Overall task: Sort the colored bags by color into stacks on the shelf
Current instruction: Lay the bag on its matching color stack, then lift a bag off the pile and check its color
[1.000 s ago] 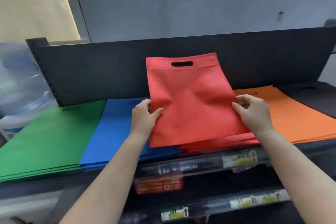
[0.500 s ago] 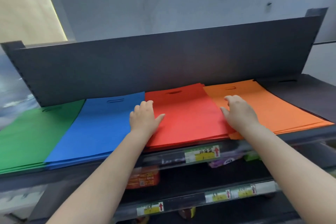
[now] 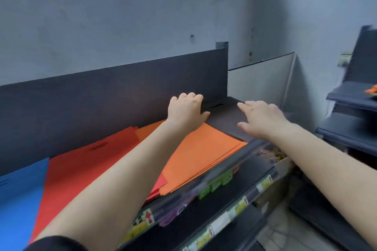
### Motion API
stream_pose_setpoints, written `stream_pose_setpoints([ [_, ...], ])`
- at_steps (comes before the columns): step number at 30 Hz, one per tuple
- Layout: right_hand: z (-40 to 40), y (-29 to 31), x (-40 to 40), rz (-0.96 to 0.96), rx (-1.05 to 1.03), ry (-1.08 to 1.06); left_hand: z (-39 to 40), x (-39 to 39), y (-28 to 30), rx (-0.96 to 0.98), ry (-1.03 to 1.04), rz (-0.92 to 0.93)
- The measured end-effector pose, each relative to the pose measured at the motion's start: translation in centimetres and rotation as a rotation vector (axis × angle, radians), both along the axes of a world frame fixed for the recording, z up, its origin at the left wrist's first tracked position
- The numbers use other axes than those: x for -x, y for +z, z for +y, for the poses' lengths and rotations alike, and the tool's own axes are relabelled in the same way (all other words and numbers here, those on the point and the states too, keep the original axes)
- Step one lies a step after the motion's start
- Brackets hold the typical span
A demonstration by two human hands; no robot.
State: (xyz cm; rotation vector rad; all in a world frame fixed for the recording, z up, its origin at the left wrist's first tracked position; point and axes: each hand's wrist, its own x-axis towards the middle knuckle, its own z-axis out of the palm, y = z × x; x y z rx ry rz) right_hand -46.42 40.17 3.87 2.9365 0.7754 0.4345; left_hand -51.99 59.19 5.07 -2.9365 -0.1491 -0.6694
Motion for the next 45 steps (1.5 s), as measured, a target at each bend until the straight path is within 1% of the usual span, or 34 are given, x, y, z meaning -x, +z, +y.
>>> stream_pose_setpoints([
  [3, -5.0, 1.0, -2.5, 0.017, 0.017, -0.127, -4.5, -5.4, 1.4, -0.023, -0.117, 0.011],
  [7, -12.0, 1.9, -5.5, 0.016, 0.018, -0.274, -11.1, -12.3, 3.0, 0.009, -0.262, 0.041],
  [13, -21.4, 2.9, -10.1, -0.001, 0.005, -0.511, -20.0, -20.9, 5.2, -0.025, -0.460, 0.036],
  [17, -26.4, 3.2, -13.2, -0.011, -0.008, -0.631, -25.5, -25.6, 5.5, -0.100, -0.573, 0.032],
  [22, -31.8, 2.4, -16.4, 0.003, -0.045, -0.739, -32.2, -30.3, 4.6, -0.131, -0.686, 0.071],
  [28, -38.5, 1.1, -19.9, 0.008, -0.079, -0.798, -39.6, -35.4, 2.2, -0.151, -0.731, 0.136],
  [37, -49.0, -0.2, -27.3, 0.031, -0.075, -0.779, -49.7, -42.8, -1.3, -0.113, -0.703, 0.196],
  [45, -56.3, -2.6, -34.1, 0.085, -0.128, -0.780, -55.4, -49.1, -4.8, -0.078, -0.659, 0.250],
])
